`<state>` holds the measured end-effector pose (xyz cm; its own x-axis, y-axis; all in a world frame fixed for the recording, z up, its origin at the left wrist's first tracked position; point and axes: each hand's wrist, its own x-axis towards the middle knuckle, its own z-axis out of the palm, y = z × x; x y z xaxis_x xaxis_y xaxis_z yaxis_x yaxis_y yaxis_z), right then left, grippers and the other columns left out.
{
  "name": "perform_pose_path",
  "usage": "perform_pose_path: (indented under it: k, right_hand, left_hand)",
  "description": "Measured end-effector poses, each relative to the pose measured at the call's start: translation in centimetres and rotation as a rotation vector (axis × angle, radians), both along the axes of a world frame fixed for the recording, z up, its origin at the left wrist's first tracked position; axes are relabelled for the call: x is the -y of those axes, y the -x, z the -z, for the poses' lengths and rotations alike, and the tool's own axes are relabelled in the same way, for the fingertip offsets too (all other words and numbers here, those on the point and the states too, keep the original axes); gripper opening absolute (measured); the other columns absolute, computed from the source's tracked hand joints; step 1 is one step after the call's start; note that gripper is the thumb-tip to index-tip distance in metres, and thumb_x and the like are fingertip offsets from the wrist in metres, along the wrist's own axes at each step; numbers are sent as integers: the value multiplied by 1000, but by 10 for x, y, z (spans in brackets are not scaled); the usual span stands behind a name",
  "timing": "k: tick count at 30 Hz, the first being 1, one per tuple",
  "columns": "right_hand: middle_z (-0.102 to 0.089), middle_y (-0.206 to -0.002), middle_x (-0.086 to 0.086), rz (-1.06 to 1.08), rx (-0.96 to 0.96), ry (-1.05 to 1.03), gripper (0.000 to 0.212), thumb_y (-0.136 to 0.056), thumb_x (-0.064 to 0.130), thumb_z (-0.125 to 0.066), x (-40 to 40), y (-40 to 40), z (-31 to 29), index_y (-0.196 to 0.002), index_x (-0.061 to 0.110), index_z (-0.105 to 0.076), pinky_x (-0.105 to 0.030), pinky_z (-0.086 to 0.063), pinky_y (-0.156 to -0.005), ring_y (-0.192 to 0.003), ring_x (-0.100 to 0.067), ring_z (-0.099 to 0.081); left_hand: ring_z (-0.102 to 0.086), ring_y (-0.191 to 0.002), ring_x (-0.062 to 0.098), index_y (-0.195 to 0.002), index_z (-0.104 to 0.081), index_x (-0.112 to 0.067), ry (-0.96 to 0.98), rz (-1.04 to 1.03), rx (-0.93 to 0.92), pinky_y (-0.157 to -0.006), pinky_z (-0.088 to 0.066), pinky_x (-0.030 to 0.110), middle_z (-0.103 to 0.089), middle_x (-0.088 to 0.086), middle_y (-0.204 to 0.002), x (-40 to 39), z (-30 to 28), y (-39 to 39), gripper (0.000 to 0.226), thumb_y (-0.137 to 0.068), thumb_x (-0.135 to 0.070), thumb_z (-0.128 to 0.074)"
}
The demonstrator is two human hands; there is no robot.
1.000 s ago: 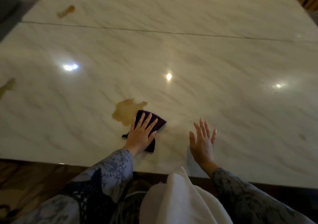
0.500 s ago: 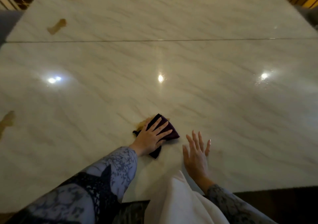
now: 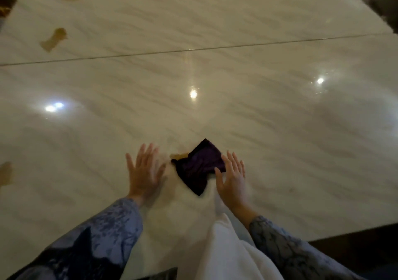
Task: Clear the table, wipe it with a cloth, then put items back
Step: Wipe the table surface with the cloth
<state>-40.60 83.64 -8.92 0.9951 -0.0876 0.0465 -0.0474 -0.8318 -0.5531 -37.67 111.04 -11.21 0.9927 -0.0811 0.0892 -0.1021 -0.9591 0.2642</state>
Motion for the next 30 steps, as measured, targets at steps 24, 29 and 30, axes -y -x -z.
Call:
perform_pose_path:
  k: [24,29,30]
  right_hand:
    - [-65,-111,-15,211,-71,-388,35,-105,28,-37,-112,-108,9,-123,5,-56,-35,-47,-77,-103,-34,-62]
    - [-65,-91,-7,33,-97,-487,35,-101,30,-38,-150,-74,0,-110,5,-61,-25,-39,-65,-80,-26,-63]
    - [-67,-99,-7,-39,-120,-453,38,-99,32,-38,-154,-65,1,-113,6,-61,-25,-42,-69,-87,-26,-64]
  left_hand:
    - [-21,-148,24,-142,-45,-13,55,-203,-5,-119,-11,53,-35,7,-155,-71,9,17,57,-97,-46,-36]
    - [-23,-147,27,-140,-47,-10,22,-202,-18,-119,-13,53,-36,10,-154,-71,11,16,56,-98,-45,-34]
    - [-24,-147,27,-139,-48,-9,21,-201,-20,-119,-13,52,-36,11,-154,-71,11,16,56,-98,-45,-34]
